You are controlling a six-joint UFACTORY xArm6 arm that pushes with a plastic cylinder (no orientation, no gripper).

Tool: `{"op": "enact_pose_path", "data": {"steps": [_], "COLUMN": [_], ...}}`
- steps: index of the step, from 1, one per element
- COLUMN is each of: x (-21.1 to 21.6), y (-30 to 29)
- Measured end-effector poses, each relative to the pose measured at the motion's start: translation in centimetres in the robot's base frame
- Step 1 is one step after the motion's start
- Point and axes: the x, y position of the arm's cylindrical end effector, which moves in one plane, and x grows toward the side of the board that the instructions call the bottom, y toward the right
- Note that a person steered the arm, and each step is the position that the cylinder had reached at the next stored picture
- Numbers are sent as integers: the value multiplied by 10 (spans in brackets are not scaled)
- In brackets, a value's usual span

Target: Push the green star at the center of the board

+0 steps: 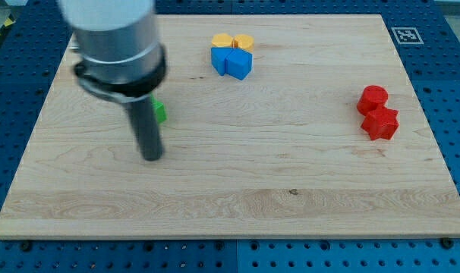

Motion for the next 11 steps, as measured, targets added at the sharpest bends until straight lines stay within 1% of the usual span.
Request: {"op": "enact_pose_path", "data": {"steps": [1, 2, 3, 5, 6, 8, 9, 10, 11], "x": [-11, -39, -55, -55, -64, -64, -64, -64, -64], "y": [-62, -101, -88, -83, -81, -22, -9, -8, 17]}}
